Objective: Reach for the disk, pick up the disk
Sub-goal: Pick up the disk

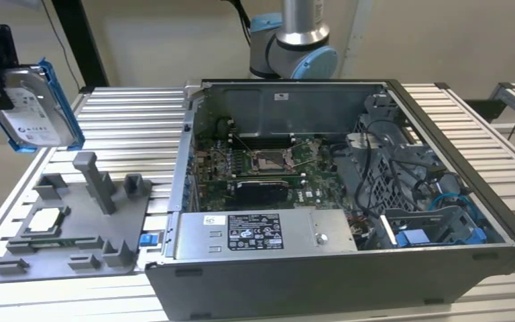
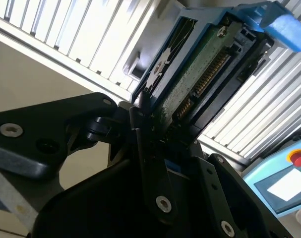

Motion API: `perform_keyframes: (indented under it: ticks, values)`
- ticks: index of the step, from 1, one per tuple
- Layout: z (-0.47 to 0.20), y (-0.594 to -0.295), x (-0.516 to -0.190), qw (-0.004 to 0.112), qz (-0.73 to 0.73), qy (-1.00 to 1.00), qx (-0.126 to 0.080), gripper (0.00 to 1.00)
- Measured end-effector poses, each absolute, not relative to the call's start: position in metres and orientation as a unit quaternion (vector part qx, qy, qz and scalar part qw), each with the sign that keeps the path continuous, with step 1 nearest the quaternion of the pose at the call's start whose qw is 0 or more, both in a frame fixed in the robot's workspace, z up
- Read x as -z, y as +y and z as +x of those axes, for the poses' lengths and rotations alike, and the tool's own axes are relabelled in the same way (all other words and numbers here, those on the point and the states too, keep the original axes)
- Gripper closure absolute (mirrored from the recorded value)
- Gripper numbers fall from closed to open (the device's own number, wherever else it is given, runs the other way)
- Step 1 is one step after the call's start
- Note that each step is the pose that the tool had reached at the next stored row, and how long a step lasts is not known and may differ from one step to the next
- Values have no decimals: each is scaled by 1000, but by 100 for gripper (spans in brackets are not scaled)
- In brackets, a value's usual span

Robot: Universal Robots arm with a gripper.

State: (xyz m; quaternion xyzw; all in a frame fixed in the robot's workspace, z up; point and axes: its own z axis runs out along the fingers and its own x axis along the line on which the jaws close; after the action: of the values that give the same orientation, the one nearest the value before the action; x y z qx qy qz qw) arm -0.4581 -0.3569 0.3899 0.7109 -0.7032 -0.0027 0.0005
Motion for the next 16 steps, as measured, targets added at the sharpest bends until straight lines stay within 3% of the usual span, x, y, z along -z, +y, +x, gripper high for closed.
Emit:
perform_keyframes:
  ticks: [16]
  values:
    - [-458, -357, -408, 0, 711, -703, 3, 100]
